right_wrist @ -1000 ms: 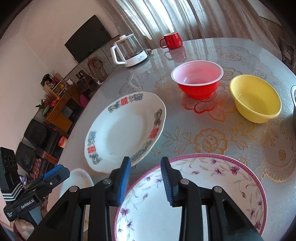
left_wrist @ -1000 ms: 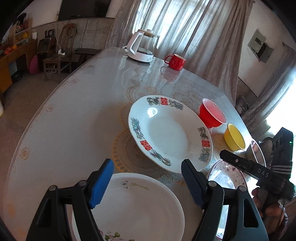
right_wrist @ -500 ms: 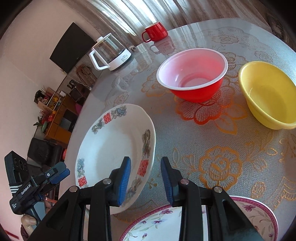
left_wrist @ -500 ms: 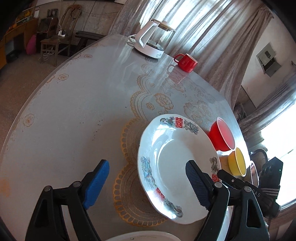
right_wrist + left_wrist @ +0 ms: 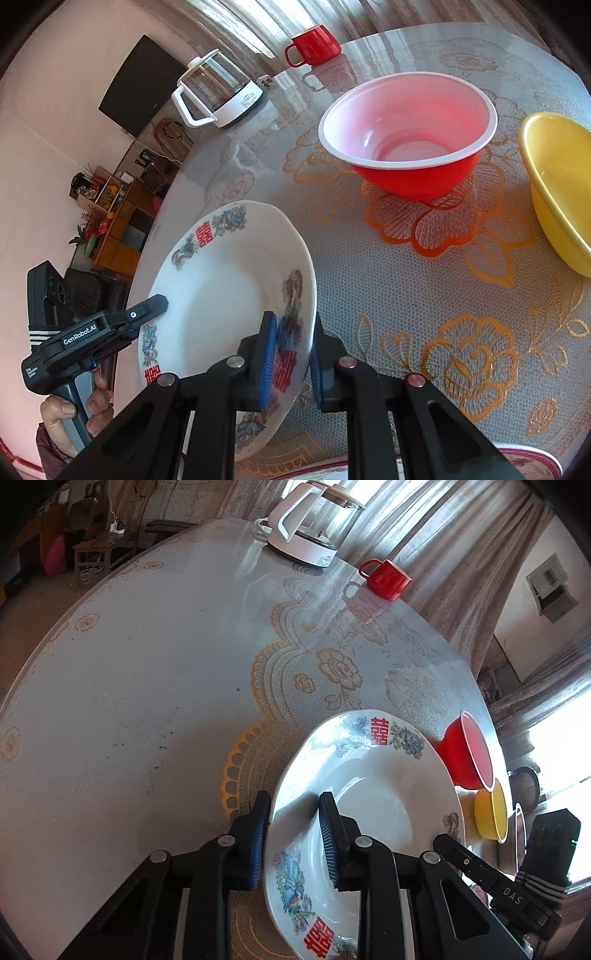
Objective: Organize plates and bowls
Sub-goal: 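Grasp the rim of the red-character white plate with the right gripper, then lift the red-character plate and carry it over the pink-rimmed plate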
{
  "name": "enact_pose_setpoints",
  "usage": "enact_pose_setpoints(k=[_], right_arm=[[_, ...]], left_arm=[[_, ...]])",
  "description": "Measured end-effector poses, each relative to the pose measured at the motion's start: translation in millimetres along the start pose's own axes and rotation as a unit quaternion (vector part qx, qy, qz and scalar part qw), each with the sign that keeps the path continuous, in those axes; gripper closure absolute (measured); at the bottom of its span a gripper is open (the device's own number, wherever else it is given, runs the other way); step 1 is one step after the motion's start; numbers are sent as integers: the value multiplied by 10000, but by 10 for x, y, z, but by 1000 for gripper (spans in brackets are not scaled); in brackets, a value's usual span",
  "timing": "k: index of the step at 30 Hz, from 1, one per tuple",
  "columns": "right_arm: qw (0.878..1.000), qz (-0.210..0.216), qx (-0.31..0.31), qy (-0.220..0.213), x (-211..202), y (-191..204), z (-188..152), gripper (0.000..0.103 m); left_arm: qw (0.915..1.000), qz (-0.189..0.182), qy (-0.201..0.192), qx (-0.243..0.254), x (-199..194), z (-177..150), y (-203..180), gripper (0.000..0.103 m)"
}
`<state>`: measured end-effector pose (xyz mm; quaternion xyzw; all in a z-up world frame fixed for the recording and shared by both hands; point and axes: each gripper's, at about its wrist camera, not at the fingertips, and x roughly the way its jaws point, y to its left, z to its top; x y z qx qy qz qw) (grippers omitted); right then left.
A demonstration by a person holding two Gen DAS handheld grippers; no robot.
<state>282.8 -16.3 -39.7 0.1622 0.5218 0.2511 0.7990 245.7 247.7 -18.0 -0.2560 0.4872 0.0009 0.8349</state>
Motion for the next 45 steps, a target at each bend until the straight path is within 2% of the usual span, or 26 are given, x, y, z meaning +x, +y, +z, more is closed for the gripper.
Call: enact_pose_setpoints(k=[10,20,24,32,36,38,45], right_arm=[[9993,-192,-301,-51,-56,67,-4,87],[9957,-444,-761,-276,-251,148,-110,87],[9959,-402,-756,-305,-327,125,-163,88],[9945,-368,-805,-562,-650,54,-347,89],[9954,-239,-653,-655,-839,-30,-456,89],[9959,-201,-584,-654,-888,-76,-500,89],[9941,-338,-642,-812,-1111,-146,-681,89]], left_arm=[[9993,224,-214,206,-156,-200,-38,78],[9962,460,-380,637,-258,-387,-179,80],[9941,517,-474,825,-299,-463,-263,80],[9909,335,-745,1070,-499,-699,-455,80],[9913,192,-727,1078,-568,-802,-540,80],[9905,122,-841,1081,-622,-837,-601,80],[9889,-31,-714,1304,-659,-1079,-832,80]])
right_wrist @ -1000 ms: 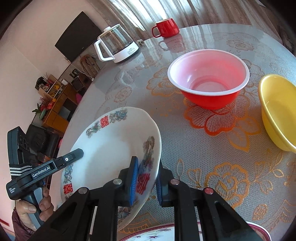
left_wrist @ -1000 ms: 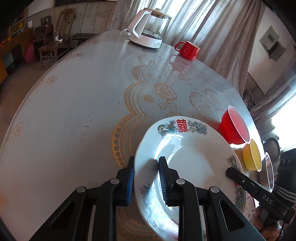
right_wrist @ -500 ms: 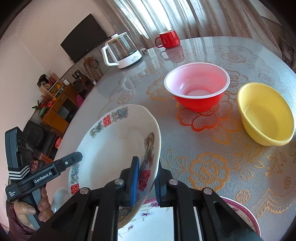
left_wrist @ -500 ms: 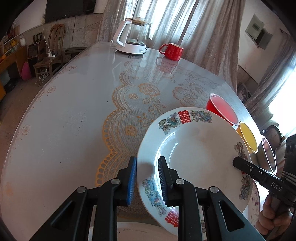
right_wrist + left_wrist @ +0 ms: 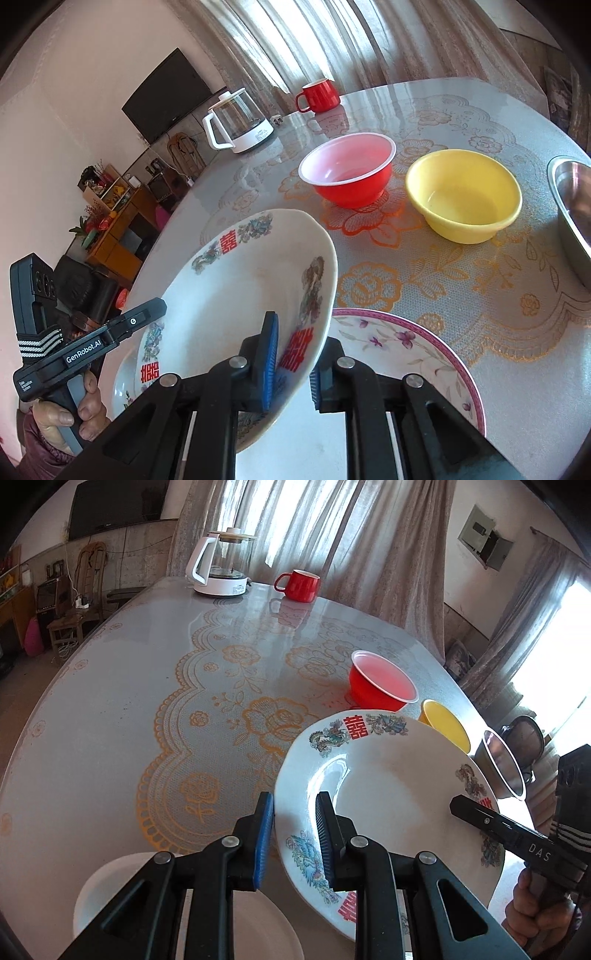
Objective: Organize plates and bowls
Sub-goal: 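Lift the red-character plate and carry it over the pink-rimmed plate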
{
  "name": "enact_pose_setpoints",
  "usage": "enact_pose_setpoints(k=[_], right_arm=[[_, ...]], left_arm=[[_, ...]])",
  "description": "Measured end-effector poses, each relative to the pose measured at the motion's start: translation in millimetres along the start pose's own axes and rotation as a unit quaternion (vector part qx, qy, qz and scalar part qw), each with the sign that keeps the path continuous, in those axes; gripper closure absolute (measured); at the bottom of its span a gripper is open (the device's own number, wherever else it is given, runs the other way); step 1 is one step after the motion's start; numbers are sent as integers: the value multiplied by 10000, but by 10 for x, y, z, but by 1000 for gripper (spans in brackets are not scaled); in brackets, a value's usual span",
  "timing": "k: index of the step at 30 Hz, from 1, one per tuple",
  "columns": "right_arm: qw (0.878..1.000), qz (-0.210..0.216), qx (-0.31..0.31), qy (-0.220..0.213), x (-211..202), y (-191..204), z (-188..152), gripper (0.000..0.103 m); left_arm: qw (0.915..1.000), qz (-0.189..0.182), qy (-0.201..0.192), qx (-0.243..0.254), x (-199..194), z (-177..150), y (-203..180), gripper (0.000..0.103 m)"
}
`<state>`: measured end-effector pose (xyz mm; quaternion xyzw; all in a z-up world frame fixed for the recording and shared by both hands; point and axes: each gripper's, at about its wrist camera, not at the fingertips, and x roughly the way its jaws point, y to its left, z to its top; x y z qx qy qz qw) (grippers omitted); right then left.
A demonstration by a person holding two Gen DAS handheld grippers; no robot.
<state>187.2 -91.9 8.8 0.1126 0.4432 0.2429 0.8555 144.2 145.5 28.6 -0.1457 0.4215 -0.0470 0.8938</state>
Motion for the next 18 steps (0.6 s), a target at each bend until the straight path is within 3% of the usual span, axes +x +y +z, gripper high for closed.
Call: enact_pose_setpoints(k=[3,4,6,8,9,11,18], right_arm=[[10000,-67,42,-59,-112,-85,-62,89],[9999,-88,52,-64,-151,-111,-93,89],[9998,-159,-2,-108,-246,-138,-167,89],[9998,-111,-134,-66,-325,-106,-246,90],[9998,-85,-122,-90,-363,-82,-277,90],[9998,-76,-141,-141,-412,-17,-313,90],[9998,-195,76,32,-362,-155,-410,88]], left_arm=[[9999,-98,-73,99,-69,-69,-149,80],[9997,-171,-100,134,-104,-93,-191,85],[9967,-750,-181,258,-211,-118,-361,101],[9937,-438,-534,887,-357,-186,-698,101],[9911,-481,-606,1080,-384,-218,-829,101],[9902,-850,-436,1017,-350,-244,-945,101],[9935,-749,-291,804,-239,-288,-846,101]])
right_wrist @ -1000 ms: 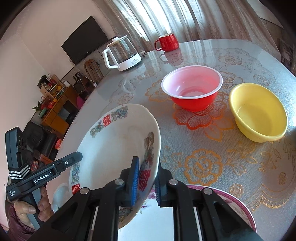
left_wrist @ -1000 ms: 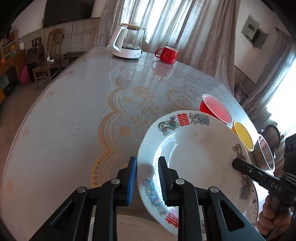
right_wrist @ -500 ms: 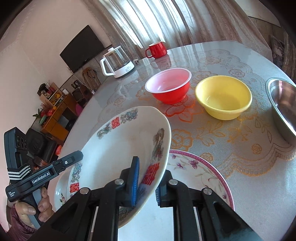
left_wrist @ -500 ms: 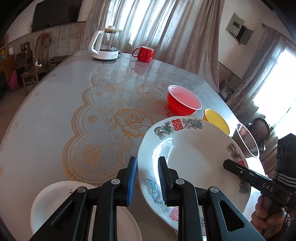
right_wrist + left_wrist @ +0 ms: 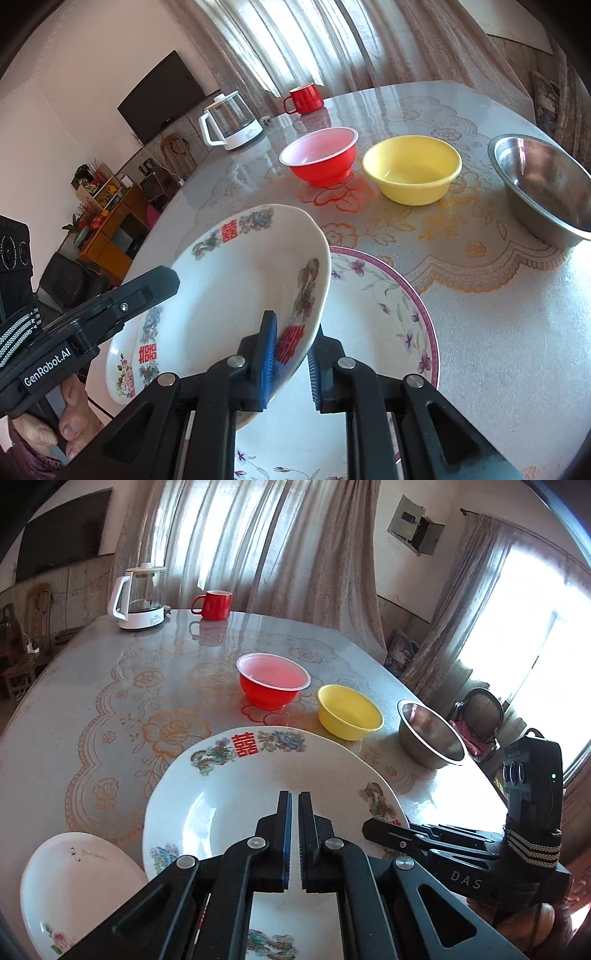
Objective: Organize plates and bowls
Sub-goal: 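Lift the red-character plate and carry it over the pink-rimmed plate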
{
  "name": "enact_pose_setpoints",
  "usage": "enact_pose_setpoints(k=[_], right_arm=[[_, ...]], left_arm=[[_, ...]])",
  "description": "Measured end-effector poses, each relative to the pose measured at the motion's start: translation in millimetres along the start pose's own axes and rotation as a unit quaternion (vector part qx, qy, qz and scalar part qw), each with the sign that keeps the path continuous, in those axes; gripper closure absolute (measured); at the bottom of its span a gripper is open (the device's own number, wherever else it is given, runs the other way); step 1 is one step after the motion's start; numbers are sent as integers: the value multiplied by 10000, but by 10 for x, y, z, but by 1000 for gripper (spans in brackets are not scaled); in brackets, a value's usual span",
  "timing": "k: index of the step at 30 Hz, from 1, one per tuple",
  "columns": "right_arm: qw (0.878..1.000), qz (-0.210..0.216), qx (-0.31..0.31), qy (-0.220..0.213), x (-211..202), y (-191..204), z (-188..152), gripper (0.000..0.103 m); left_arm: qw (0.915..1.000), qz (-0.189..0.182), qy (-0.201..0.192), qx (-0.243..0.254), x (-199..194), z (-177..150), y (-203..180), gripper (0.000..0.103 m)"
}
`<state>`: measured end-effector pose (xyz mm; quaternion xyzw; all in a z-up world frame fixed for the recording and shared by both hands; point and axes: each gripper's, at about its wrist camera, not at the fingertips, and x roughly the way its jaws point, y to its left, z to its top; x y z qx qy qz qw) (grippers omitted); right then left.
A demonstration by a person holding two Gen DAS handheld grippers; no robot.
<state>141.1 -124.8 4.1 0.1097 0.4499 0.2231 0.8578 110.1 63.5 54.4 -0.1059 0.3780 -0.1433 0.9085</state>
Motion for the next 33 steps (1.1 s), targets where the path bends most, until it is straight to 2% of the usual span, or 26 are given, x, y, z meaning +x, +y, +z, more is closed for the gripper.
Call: enact_pose_setpoints(k=[6,8,9,10,12,14,16,18,19,21,24,26,28,33], right_arm=[[9999,-91,12,85,69,-58,-18,84],[9999,-94,71,99,70,-93,-46,84],[9999,-94,93,103,70,-108,-48,84],[9999,-94,99,98,65,-112,-55,84],[9998,-119,113,93,53,-128,-64,84],[9998,-122,153,102,45,-139,-71,84],[9997,-134,173,110,48,-146,-82,83],[9996,-196,174,101,43,-138,-96,83],[9995,-259,167,89,30,-145,-98,84],[9984,-538,157,86,5,-189,-109,84],[9976,-289,555,294,31,-380,-137,85],[9973,-351,551,346,49,-396,-168,84],[9975,-468,461,277,0,-373,-167,84],[9979,-478,426,136,-103,-380,-171,85]], left_arm=[[9987,232,-221,-399,-160,56,332,101],[9979,341,-278,-476,-211,97,445,98],[9972,458,-294,-512,-230,111,521,91],[9966,548,-245,-559,-225,124,589,74],[9967,492,-3,-639,-161,123,705,52],[9965,549,198,-598,-73,92,737,52],[9966,601,334,-444,19,41,707,64],[9964,574,509,-352,130,-22,669,66],[9966,495,560,-344,166,-53,645,75],[9976,304,588,-198,214,-91,542,82],[9971,428,620,-78,319,-133,402,81],[9971,374,646,-125,326,-129,403,81],[9969,264,724,-162,326,-134,430,81],[9963,312,798,31,321,-208,352,80]])
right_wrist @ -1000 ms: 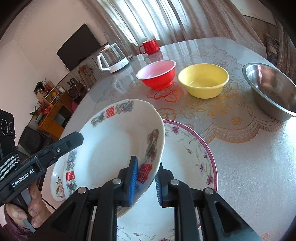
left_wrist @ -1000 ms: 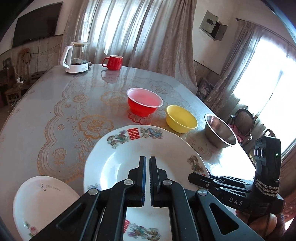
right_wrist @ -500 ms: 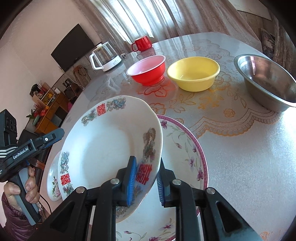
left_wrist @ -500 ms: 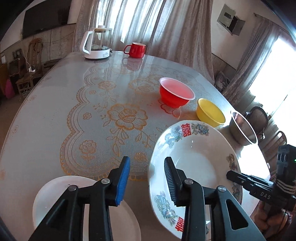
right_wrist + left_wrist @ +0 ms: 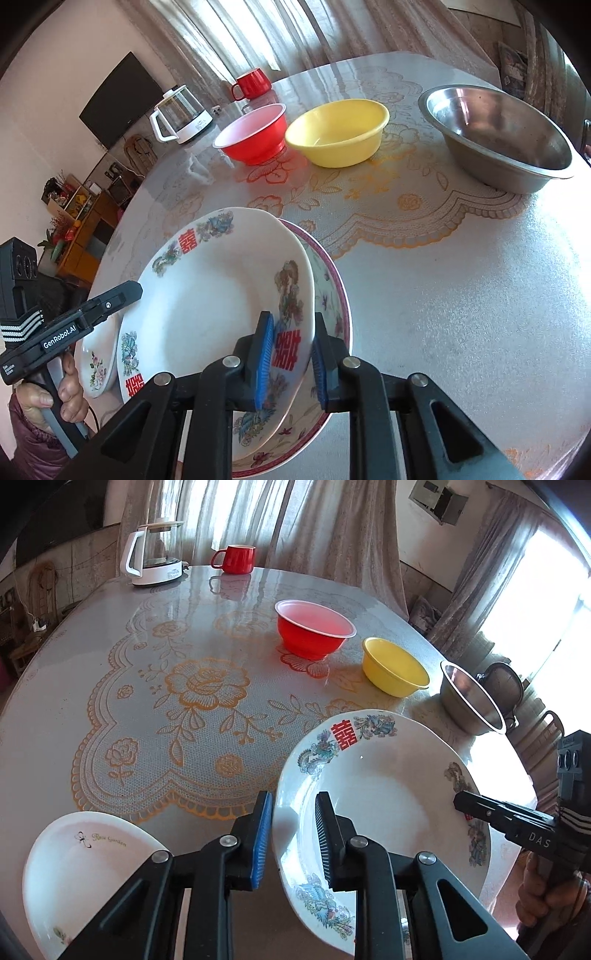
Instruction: Organize plates and bowls
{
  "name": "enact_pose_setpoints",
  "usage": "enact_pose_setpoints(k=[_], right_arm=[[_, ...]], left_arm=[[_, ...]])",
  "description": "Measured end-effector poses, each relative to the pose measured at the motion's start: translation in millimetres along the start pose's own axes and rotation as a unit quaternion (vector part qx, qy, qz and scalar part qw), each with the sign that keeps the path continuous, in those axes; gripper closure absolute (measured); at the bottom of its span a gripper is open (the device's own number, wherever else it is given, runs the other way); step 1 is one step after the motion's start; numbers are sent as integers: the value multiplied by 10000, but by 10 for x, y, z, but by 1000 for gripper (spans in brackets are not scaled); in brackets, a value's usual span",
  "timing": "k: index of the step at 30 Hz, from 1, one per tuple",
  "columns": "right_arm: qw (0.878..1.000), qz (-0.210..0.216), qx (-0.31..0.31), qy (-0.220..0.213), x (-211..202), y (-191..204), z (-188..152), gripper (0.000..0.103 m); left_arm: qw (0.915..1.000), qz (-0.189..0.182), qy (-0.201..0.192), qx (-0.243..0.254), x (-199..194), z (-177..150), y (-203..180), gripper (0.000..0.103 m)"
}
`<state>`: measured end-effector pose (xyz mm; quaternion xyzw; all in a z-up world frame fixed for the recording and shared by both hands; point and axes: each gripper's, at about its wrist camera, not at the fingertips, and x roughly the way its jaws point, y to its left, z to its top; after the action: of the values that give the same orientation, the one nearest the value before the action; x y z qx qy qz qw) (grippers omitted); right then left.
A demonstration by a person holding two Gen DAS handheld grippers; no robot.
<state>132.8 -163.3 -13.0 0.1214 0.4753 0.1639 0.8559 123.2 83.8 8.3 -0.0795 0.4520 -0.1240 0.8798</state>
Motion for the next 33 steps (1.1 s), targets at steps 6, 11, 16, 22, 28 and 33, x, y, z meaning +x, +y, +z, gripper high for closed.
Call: enact_pose_setpoints(k=[6,11,16,22,28,33], right_arm=[[9993,-314,-145,-138,-105,-12,3,85],[9978,-482,-453,-32,-81,56,-23,83],[9919,-862,-929,-36,-48,202,-74,80],[9867,-1106,-1149,-307,-102,252,-139,83],[9820,-1365,-1065,-752,-171,251,-103,83],[9939,-813,-579,-468,-206,71,-166,83]], left_arm=[[10000,-79,-8,9,18,-35,-80,78],[10000,-67,-36,-15,-21,-64,-76,75],[9999,78,-94,42,-53,-140,-103,74],[9999,114,-89,-87,-35,-188,-103,73],[9994,138,-180,-267,-24,-168,-153,61],[9991,207,-206,-294,-12,-177,-172,60]])
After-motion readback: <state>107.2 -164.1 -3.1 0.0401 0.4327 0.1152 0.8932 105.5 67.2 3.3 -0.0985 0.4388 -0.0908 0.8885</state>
